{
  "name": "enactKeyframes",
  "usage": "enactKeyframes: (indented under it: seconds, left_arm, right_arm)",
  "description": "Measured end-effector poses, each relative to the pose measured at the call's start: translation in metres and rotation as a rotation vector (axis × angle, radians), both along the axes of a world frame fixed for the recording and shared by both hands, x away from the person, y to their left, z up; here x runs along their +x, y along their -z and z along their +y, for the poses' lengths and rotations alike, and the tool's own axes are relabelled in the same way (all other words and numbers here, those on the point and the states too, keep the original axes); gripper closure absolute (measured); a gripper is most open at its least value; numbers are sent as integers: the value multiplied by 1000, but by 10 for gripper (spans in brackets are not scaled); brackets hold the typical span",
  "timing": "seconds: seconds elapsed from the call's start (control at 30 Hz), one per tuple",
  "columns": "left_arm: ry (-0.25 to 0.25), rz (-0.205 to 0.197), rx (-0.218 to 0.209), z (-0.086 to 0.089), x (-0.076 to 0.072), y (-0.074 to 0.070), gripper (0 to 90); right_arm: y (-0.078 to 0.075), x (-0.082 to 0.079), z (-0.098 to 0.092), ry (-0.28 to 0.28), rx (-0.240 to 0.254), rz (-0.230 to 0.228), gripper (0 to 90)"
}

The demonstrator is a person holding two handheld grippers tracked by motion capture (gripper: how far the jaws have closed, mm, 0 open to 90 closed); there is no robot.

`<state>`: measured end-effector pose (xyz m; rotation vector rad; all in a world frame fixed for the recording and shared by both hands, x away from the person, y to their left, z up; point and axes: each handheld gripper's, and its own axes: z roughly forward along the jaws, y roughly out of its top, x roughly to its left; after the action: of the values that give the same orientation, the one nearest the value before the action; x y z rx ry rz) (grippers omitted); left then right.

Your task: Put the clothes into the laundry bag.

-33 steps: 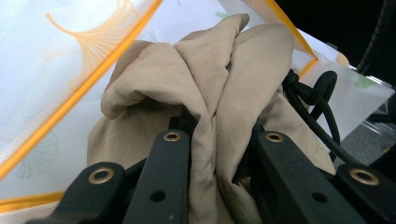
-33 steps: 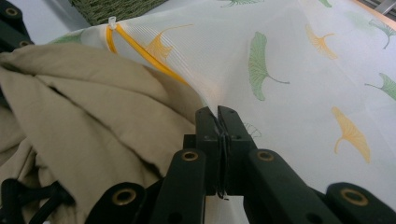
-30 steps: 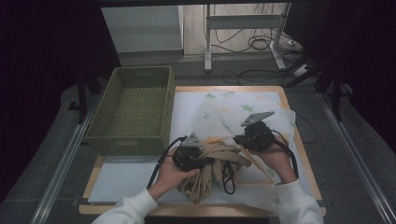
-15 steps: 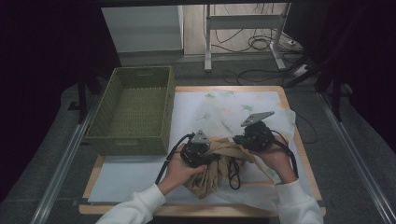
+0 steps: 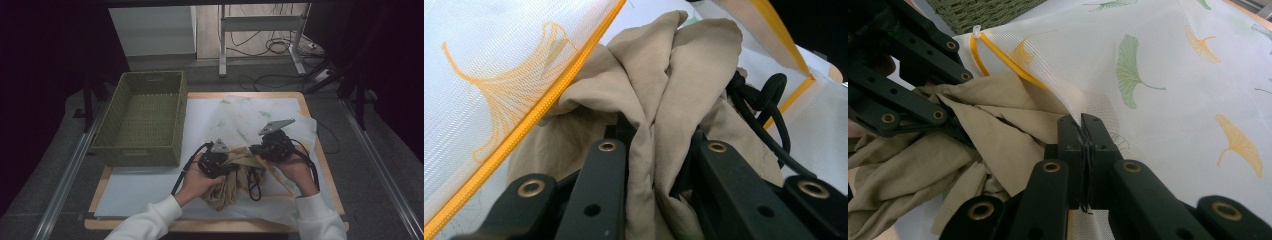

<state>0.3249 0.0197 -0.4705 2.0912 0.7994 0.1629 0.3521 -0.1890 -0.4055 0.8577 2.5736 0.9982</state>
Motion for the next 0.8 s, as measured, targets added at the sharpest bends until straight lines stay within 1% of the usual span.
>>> enactKeyframes:
  seconds: [0.23, 0.37, 0.4, 0.43, 0.53, 0.73, 0.8]
  left_arm:
    - [-16, 12, 1, -3, 6, 4, 796]
    - [-20, 9, 8, -6, 9, 5, 796]
    - [-28, 10, 0, -7, 10, 5, 796]
    - [-28, 12, 5, -7, 11, 5, 796]
    - [-46, 22, 1, -9, 14, 5, 796]
    - [-75, 12, 7, -14, 19, 5, 796]
    - [-78, 9, 10, -16, 21, 6, 796]
  right_arm:
    - [0, 0, 0, -4, 1, -4, 869]
    - [-1, -1, 0, -12, 13, -2, 870]
    - [-2, -1, 0, -13, 13, -2, 869]
    - [-2, -1, 0, -13, 14, -2, 869]
    - [-2, -2, 0, -14, 14, -1, 870]
    - [-3, -2, 1, -15, 16, -1, 869]
    - [-3, -3, 1, -19, 16, -4, 869]
